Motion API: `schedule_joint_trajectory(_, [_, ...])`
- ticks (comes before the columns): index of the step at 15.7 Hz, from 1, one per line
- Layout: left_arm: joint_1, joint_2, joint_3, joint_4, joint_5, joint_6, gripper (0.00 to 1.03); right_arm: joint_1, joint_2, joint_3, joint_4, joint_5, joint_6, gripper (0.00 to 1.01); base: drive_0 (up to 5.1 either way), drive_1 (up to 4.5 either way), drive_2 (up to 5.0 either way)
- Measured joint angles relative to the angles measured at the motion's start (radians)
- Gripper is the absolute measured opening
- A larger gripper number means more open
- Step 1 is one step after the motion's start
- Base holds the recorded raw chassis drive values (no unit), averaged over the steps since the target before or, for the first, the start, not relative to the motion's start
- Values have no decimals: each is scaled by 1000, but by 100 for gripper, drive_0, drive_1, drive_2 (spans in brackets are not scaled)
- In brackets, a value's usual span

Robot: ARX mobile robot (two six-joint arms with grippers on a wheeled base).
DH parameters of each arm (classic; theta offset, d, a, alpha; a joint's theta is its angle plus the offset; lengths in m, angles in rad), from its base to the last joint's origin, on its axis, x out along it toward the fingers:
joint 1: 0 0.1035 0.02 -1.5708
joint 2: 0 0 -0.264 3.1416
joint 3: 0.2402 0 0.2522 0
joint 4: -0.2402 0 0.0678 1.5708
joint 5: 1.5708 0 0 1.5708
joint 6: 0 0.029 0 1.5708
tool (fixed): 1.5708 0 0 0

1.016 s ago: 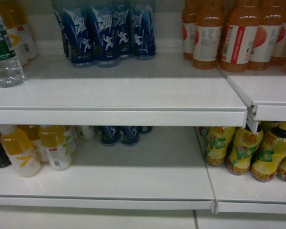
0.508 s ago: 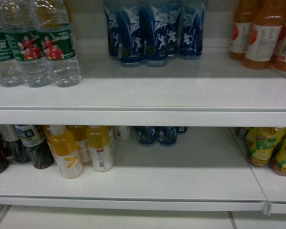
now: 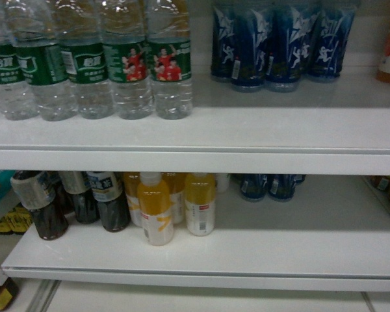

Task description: Move water from second to third shelf

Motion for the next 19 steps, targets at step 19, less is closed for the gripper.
schedule_joint_trajectory(19, [0,0,0,0,0,0,98,-1,0,-1,1,2,0,45,-496,249,249])
